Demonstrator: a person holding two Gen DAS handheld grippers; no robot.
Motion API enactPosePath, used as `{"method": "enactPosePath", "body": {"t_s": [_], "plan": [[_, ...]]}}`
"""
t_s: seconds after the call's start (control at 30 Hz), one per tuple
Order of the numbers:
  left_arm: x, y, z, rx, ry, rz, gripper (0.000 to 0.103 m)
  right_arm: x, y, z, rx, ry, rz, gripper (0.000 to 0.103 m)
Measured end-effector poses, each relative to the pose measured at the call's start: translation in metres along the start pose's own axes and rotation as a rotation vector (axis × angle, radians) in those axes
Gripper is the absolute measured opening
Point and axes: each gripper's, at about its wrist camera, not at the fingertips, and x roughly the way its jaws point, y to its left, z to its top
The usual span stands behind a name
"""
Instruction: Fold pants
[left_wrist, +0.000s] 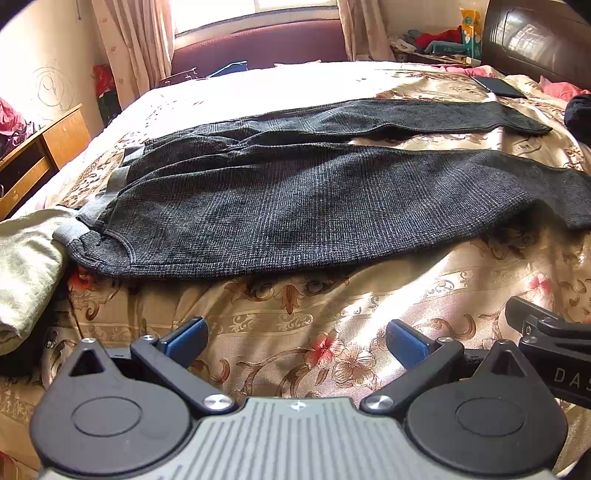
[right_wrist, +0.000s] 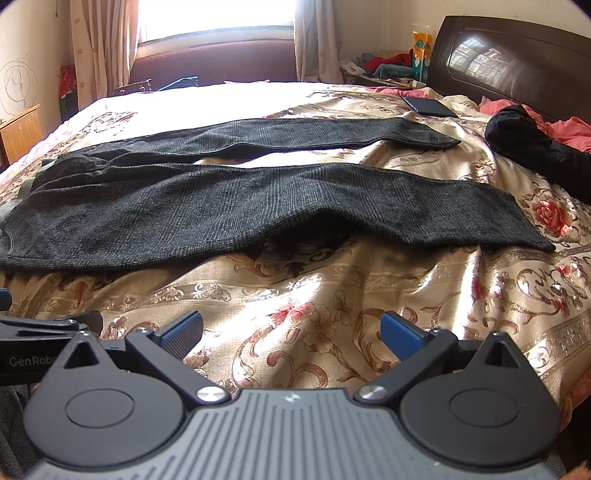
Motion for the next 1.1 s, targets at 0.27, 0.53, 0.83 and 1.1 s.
{"method": "enactPosePath", "body": {"t_s": [0.27,0.53,0.83,1.1], "plan": [[0.0,0.0,0.0,-0.001,0.001,-0.001,0.103,0.0,0.0,0.0,0.0,0.0,0.0,0.102],[0.001,0.003,0.0,-0.019,-0.014,-0.016,0.103,0.001,0.001,0.004,-0.011,-0.008,0.014,0.102],[-0.004,-0.006,0.016,0.072,-0.075,-0.073,0.103,0.008,-0.032,0.036,0.046,-0.045,0.026,0.101],[0.017,-0.066,0.068,0.207,-0.143,-0.283,0.103,0.042,-0.146,0.066,0.356,-0.003,-0.051,0.101]]}}
